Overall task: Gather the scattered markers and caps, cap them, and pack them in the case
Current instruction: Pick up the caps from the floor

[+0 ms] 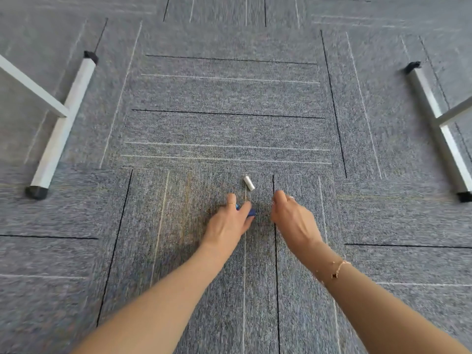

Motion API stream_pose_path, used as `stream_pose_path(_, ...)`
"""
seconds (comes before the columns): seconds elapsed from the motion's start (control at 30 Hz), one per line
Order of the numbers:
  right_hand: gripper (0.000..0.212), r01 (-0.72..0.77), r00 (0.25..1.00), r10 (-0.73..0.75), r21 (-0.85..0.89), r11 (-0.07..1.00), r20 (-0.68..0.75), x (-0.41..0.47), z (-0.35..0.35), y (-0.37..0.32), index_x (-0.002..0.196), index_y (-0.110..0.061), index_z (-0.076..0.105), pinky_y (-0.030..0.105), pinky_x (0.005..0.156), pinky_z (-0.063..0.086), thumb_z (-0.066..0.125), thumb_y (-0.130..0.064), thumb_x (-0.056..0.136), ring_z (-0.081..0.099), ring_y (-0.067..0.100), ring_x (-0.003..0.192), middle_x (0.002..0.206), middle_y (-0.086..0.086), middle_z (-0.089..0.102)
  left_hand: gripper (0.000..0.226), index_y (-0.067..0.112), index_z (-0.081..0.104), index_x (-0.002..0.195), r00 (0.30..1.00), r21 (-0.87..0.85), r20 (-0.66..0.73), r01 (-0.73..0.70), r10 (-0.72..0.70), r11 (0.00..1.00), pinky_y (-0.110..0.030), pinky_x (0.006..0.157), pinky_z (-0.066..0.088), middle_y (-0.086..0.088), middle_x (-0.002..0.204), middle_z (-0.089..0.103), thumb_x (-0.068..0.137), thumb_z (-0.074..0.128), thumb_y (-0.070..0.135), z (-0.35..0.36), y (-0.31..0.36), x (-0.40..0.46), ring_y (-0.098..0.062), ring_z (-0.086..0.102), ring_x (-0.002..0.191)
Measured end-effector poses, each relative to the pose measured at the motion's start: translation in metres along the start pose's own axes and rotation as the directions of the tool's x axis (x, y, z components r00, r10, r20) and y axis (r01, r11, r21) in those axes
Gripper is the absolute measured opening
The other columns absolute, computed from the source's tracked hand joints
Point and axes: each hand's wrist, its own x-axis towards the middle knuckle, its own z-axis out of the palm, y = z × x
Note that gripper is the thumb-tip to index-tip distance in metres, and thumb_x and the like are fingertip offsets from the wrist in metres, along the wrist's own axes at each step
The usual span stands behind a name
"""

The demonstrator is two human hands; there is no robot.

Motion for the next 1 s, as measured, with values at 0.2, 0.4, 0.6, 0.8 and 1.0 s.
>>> stream_pose_path(0.2,0.019,0.008,1.0,-0.007,0.069,0.998,-0.014,0.036,-0.014,-0.03,0.103,-0.008,0.038,0.037,0.048,0.046,0.042,-0.027,0.1,0.057,0.029,0.064,0.09,0.013,0.062,0.027,0.012,0.053,0.114,0.996,-0.065,0.044,0.077,-0.074,0.995,-0.02,0.049,0.045,-0.012,0.114,0.047,0.095,0.05,0.032,-0.002,0.007,-0.001,-0.017,0.062,0.062)
stream_pose_path(0.4,0.042,-0.029,0.998,0.035,-0.114,0.993,0.046,0.06,-0.003,-0.049,0.134,-0.001,0.028,0.035,0.062,0.059,0.044,-0.02,0.099,0.067,0.023,0.068,0.092,0.011,0.066,0.039,0.013,0.037,0.134,0.991,0.168,0.12,-0.074,0.054,0.983,-0.029,0.053,0.048,-0.027,0.133,0.044,0.101,0.035,0.033,-0.004,-0.01,0.001,-0.027,0.07,0.079)
stream_pose_path(0.6,0.058,0.041,0.98,0.03,-0.345,0.938,0.197,0.057,-0.013,-0.051,0.144,0.003,0.023,0.021,0.071,0.052,0.048,0.001,0.092,0.065,0.015,0.091,0.141,0.016,0.038,0.043,0.015,0.024,0.14,0.99,0.154,0.105,-0.109,0.094,0.982,-0.028,0.052,0.052,-0.031,0.135,0.041,0.101,0.041,0.021,-0.005,-0.01,0.004,-0.025,0.068,0.072)
stream_pose_path(0.8,0.065,-0.023,0.975,0.097,-0.347,0.938,0.198,0.034,-0.017,-0.044,0.146,0.008,0.007,0.017,0.063,0.048,0.041,0.01,0.091,0.054,0.007,0.067,0.155,0.02,0.012,0.027,0.002,0.051,0.119,0.993,0.045,0.101,-0.059,0.054,0.997,-0.019,0.048,0.046,-0.022,0.111,0.056,0.093,0.057,0.007,0.004,-0.014,-0.008,-0.017,0.065,0.06)
stream_pose_path(1.0,0.061,0.009,0.981,0.048,-0.291,0.957,0.188,0.019,-0.011,-0.037,0.145,0.009,0.013,0.021,0.067,0.051,0.041,0.011,0.091,0.06,0.013,0.069,0.144,0.017,0.038,0.015,0.005,0.05,0.11,0.99,-0.028,0.138,-0.028,0.031,0.999,-0.027,0.05,0.043,-0.012,0.1,0.052,0.095,0.049,0.004,-0.004,-0.018,-0.006,-0.021,0.059,0.062)
